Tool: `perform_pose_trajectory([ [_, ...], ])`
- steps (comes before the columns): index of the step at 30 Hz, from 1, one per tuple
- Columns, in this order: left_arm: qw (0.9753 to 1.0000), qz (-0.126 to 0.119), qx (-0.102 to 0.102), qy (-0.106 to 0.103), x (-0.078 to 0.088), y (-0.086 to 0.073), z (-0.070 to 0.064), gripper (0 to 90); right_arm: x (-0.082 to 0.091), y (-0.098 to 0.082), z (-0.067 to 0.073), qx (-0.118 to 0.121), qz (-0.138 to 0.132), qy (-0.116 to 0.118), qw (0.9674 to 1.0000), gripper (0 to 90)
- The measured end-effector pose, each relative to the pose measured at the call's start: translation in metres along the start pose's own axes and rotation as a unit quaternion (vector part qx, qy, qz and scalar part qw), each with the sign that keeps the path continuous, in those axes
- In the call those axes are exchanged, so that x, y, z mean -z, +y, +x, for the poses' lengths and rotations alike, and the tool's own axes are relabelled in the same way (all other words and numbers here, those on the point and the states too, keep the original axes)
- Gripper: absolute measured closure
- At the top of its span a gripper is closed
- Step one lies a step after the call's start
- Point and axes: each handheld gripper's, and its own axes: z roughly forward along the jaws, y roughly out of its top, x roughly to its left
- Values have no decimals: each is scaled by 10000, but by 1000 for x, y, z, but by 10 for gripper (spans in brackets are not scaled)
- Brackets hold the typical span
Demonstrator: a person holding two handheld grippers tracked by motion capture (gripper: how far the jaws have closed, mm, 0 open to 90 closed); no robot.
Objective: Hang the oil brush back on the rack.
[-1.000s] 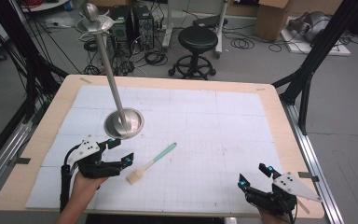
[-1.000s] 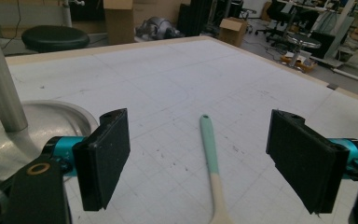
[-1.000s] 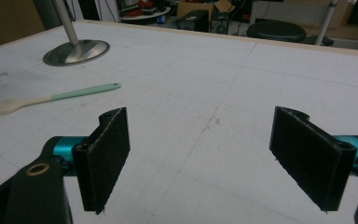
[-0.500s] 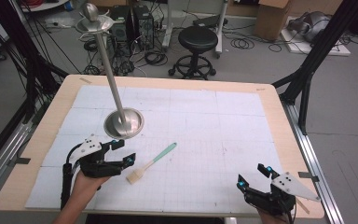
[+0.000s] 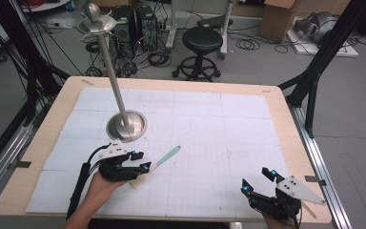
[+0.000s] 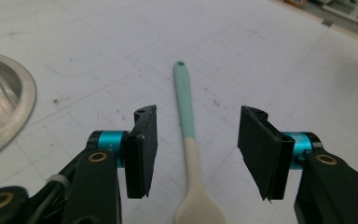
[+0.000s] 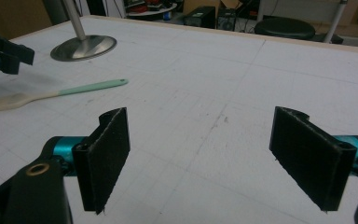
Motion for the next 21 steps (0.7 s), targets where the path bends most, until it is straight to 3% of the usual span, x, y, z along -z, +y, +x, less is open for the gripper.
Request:
perform_pose_trajectory([
  [6,9986,465,-229,66,-18,1,-4,543,-1,0,2,42,3,32,10000,187],
  [9,9967,712,-383,83,-26,3,-5,564,0,0,1,25,-8,19,10000,187],
  [13,9952,848,-475,118,-31,3,-6,585,0,0,1,30,-27,21,10000,187],
  [21,9933,1025,-462,250,-39,0,-6,633,1,1,1,44,-29,4,10000,187],
])
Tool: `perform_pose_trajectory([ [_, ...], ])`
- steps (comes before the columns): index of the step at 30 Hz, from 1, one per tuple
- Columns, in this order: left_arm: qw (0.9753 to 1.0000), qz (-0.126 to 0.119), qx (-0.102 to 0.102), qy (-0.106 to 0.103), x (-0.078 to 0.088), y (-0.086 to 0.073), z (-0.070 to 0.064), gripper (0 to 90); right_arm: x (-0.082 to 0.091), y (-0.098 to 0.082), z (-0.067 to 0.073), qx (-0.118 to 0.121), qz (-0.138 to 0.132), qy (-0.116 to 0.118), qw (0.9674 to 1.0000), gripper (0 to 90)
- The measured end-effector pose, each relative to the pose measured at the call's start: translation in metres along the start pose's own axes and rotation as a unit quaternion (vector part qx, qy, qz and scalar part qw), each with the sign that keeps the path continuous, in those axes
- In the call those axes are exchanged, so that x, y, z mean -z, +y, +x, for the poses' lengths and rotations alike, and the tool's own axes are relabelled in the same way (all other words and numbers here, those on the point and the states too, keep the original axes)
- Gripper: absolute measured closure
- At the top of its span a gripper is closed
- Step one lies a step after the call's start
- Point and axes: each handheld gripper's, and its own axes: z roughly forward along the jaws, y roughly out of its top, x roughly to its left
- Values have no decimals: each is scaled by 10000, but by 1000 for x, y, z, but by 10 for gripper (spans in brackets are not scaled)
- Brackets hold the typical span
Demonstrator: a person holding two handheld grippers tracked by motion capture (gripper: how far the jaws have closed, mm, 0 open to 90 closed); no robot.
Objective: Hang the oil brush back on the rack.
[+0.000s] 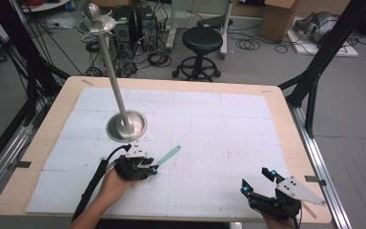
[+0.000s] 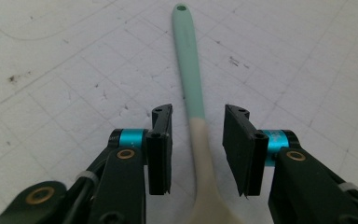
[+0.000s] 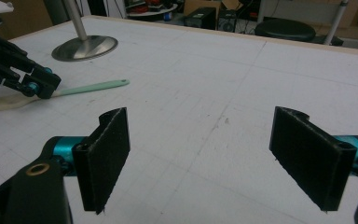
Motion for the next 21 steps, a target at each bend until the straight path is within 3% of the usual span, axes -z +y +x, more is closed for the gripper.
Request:
perform_pose_trajectory([
  [8,9999,47,-35,102,-1,0,-1,675,1,0,0,-11,-5,-6,10000,187],
  [14,9996,103,-217,163,-2,1,-4,754,1,1,0,-15,-8,-15,10000,187],
  [19,9996,136,-217,122,-2,2,-6,802,1,1,-1,-16,-12,-22,10000,187],
  [21,9998,137,-115,106,-2,2,-5,806,2,1,0,-33,-15,-19,10000,187],
])
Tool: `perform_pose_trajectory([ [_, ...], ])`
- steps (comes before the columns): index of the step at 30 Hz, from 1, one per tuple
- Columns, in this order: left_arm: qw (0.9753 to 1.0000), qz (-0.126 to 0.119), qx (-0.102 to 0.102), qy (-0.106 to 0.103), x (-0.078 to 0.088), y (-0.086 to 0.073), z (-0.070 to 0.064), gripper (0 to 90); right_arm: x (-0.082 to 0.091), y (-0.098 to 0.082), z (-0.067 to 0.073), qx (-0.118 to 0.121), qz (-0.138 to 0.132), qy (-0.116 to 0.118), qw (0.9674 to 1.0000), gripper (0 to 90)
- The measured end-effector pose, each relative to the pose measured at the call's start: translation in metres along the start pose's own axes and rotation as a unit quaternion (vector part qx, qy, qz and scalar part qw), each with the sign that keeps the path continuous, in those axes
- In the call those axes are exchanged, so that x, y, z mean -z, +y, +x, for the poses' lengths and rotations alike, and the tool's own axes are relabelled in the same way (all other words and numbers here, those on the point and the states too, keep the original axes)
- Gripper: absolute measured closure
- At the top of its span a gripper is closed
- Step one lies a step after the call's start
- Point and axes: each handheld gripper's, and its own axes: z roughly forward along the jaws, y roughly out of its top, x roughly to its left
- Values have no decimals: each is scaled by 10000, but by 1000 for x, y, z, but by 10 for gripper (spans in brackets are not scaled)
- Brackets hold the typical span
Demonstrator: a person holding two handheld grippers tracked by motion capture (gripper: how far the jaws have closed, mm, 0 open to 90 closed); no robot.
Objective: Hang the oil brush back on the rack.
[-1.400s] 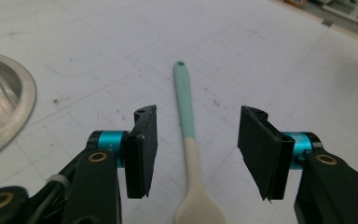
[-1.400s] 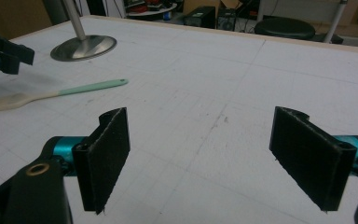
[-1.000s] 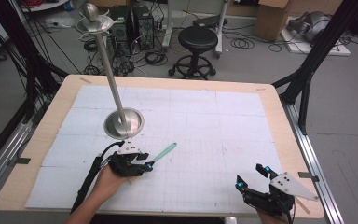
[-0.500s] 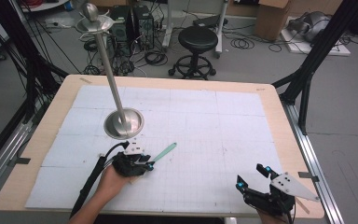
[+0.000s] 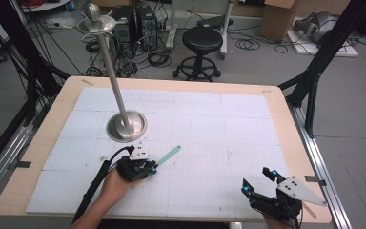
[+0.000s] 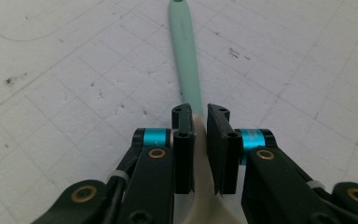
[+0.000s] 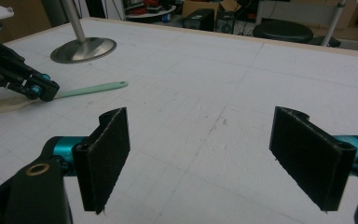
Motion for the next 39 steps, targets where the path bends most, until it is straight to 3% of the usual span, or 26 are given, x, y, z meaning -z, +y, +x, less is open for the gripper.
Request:
perform_pose_trajectory([
  [3,9999,36,132,-26,0,0,1,812,0,0,0,1,-1,-1,10000,187],
  [12,9999,5,143,-31,0,0,1,819,0,0,0,-13,-22,-4,10000,187],
  [21,9993,-69,324,-145,2,-1,5,822,1,0,-2,-20,-36,-10,10000,187],
  [31,9980,-347,450,-264,12,2,6,822,1,0,-1,-19,-38,3,10000,187],
  [39,9933,-851,550,-553,26,4,2,822,-1,0,0,-13,-3,103,9999,187],
])
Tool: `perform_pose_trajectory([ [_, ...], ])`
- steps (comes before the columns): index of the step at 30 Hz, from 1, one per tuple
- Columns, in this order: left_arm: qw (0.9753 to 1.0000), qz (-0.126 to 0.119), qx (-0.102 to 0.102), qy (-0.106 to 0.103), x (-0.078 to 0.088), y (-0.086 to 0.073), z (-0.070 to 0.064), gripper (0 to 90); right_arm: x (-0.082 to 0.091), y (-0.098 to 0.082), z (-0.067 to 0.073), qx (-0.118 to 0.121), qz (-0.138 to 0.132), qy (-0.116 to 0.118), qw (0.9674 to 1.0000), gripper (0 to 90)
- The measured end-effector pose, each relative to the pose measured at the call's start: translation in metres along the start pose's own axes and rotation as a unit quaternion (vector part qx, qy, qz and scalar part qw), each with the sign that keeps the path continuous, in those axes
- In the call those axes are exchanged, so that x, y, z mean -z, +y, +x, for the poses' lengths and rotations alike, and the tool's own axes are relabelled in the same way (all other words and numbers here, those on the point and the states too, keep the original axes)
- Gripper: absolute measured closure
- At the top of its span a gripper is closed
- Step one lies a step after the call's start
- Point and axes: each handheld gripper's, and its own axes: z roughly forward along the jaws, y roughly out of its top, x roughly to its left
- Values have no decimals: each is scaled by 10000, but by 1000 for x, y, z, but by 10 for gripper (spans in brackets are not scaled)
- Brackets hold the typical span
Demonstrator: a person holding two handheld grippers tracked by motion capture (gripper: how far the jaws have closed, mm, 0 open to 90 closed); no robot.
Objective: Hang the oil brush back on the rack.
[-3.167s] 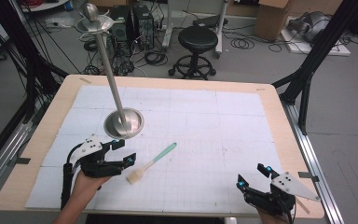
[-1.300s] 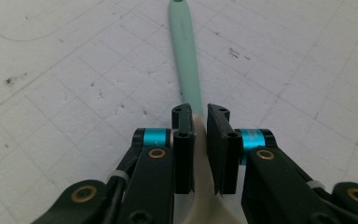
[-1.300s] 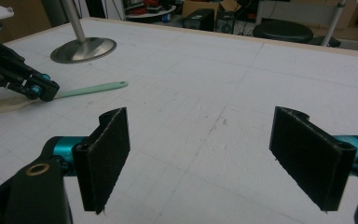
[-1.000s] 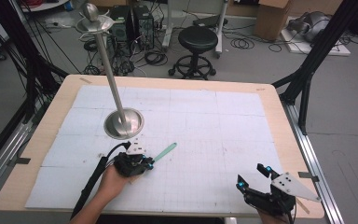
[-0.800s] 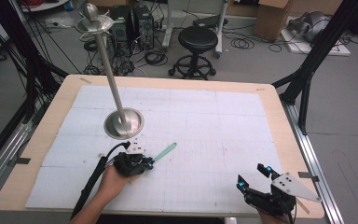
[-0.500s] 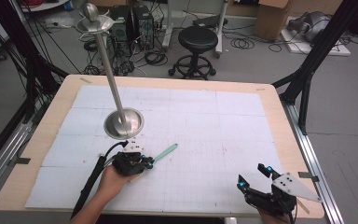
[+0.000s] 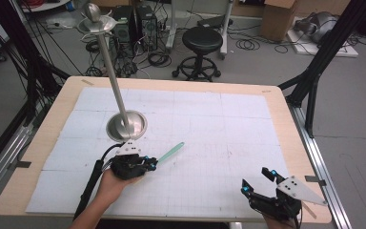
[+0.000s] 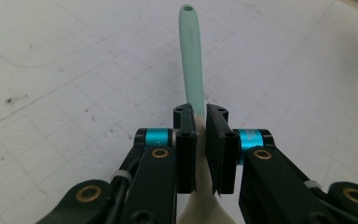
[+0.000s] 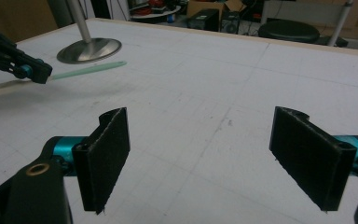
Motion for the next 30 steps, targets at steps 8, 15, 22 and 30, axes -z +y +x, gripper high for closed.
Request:
perform_pose_trajectory([
  [8,9979,-454,-201,-413,22,1,-14,821,-10,4,10,118,-7,673,9977,186],
  [15,9957,-553,-425,-611,39,2,-21,821,-20,10,21,228,-115,1342,9906,182],
  [22,9932,-665,-586,-757,53,4,-24,820,-34,18,35,346,-78,1812,9828,178],
  [30,9903,-646,-805,-934,66,5,-27,820,-48,27,44,423,64,2216,9742,223],
])
